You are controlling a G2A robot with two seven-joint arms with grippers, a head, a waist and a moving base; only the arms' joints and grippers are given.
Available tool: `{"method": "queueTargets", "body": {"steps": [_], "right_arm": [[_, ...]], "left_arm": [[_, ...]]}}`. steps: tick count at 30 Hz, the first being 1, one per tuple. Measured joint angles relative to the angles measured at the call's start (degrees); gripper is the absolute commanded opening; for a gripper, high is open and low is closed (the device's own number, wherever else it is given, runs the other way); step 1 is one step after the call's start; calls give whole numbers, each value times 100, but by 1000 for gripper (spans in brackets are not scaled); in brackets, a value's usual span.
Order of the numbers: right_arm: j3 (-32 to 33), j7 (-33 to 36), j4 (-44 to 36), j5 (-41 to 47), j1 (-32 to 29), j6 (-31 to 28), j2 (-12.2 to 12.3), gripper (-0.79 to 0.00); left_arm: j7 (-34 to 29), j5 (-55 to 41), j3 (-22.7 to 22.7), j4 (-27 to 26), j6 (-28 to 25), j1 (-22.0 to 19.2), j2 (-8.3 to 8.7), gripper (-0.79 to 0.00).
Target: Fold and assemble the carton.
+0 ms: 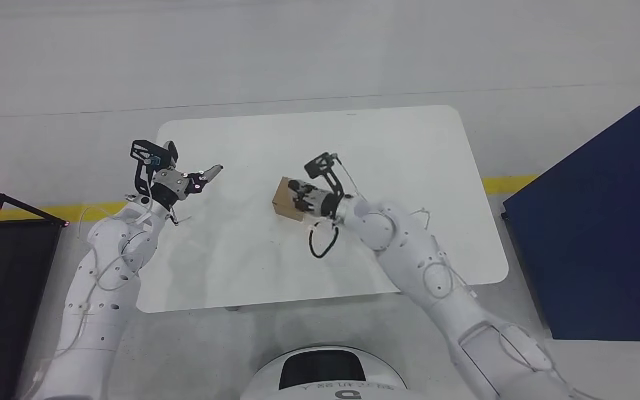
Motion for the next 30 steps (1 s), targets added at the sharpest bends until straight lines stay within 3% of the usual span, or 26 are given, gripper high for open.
{"method": "queueTargets", "body": {"steps": [5,15,25,30], "right_arm": [[-267,799,14,-159,87,-829,38,-785],[-689,973,842,-88,601,-43,-169,-785],[29,131,1308,308,500,1065,-24,-785],[259,19,1052,357,291,881,79,-785]], "left_arm": [[0,0,0,0,0,0,0,0],[0,0,0,0,0,0,0,0],[0,0,0,0,0,0,0,0],[0,0,0,0,0,0,0,0]]}}
